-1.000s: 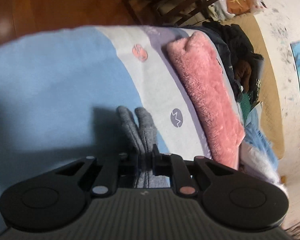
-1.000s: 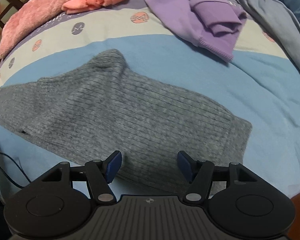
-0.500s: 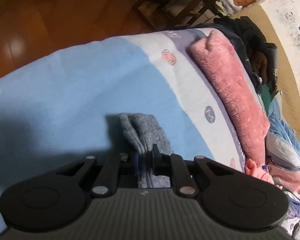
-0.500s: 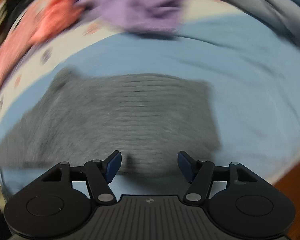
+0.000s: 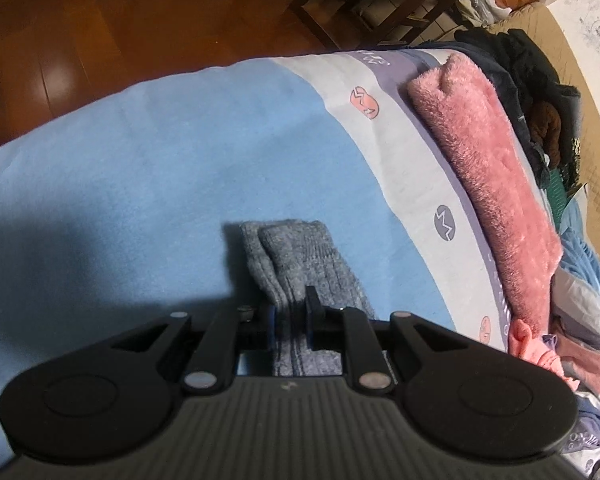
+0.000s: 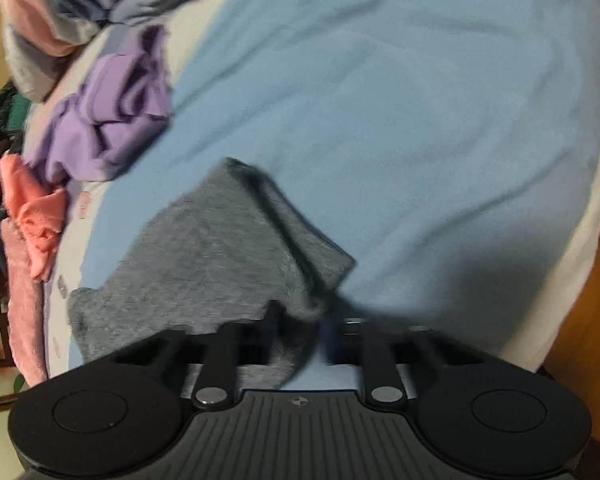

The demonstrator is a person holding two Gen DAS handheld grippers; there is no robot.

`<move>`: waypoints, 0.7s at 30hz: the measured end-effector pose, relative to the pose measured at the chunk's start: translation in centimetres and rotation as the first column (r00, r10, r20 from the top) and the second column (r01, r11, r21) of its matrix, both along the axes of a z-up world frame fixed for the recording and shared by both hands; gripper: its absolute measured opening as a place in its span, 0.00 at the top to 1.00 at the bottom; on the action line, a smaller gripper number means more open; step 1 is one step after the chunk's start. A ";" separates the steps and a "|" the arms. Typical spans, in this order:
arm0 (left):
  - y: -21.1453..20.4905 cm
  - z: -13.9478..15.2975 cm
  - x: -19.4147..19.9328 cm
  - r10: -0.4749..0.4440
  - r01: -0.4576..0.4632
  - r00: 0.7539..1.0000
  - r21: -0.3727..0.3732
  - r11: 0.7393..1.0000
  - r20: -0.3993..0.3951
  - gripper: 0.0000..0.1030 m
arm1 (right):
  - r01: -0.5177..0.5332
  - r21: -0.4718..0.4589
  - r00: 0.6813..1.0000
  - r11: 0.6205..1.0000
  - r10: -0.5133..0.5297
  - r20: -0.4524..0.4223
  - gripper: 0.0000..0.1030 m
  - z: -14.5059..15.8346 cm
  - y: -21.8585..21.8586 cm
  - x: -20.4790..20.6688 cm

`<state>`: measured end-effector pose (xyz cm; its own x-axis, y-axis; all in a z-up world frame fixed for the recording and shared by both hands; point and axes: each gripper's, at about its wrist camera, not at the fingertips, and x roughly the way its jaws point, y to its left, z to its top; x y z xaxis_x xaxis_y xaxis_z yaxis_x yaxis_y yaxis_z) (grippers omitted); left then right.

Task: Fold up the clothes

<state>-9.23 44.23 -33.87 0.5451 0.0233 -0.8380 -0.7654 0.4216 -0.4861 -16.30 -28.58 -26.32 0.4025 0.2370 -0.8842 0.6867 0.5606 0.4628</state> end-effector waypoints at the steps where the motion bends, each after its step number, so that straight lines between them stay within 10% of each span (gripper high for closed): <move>1: -0.1 0.1 0.1 -0.004 0.004 1.000 0.006 1.000 -0.005 0.85 | -0.031 -0.028 0.999 0.999 0.031 0.012 0.89 0.9 0.3 0.2; 8: -0.4 0.4 0.3 -0.026 0.027 0.999 0.031 0.999 -0.027 0.84 | -0.075 -0.164 0.985 0.984 0.099 0.144 0.94 7.0 -1.6 1.2; 21: -0.4 -0.2 0.0 -0.027 0.027 0.999 0.026 0.999 -0.020 0.80 | -0.157 -0.130 0.987 0.979 0.159 0.007 0.88 2.9 -2.3 3.6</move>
<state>-9.27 43.84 -34.03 0.5296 0.0313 -0.8477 -0.7627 0.4549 -0.4597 -12.68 -30.86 -23.37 0.3845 0.1839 -0.9046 0.5773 0.7168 0.3911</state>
